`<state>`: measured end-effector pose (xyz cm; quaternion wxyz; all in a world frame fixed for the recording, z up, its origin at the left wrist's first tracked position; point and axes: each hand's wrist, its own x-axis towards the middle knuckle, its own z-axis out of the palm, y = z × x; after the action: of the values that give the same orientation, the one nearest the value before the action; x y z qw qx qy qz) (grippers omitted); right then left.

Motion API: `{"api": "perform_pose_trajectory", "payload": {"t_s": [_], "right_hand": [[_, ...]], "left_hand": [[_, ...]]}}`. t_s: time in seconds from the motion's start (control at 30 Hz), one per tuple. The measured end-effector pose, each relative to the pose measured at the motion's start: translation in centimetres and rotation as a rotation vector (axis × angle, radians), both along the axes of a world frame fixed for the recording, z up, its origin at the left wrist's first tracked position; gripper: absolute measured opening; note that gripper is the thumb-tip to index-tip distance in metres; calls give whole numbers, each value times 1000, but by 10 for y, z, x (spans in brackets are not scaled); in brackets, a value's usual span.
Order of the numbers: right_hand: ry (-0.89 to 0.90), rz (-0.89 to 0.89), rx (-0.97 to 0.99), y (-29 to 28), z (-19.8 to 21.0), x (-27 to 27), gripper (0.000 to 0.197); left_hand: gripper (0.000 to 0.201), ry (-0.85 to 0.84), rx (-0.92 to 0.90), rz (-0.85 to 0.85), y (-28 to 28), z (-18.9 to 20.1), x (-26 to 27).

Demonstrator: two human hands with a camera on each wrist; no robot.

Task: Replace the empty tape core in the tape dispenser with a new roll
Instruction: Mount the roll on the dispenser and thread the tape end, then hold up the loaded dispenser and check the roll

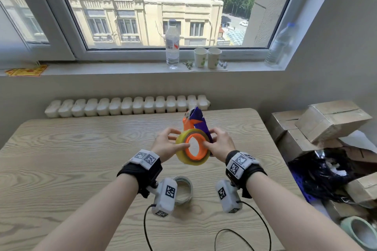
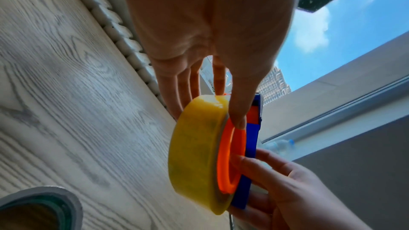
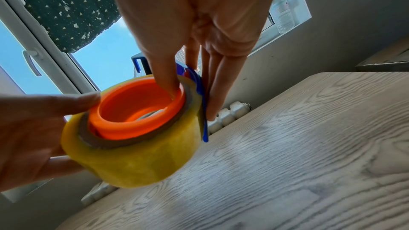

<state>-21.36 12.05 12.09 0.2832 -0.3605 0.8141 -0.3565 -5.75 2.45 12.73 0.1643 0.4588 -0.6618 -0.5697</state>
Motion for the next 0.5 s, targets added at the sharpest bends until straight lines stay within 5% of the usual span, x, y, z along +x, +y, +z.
{"api": "perform_pose_trajectory", "payload": {"t_s": [0.5], "right_hand": [[89,-42,313,11,-81,-36,38]], "left_hand": [[39,-191,100,-53,6,-95,-50]]}}
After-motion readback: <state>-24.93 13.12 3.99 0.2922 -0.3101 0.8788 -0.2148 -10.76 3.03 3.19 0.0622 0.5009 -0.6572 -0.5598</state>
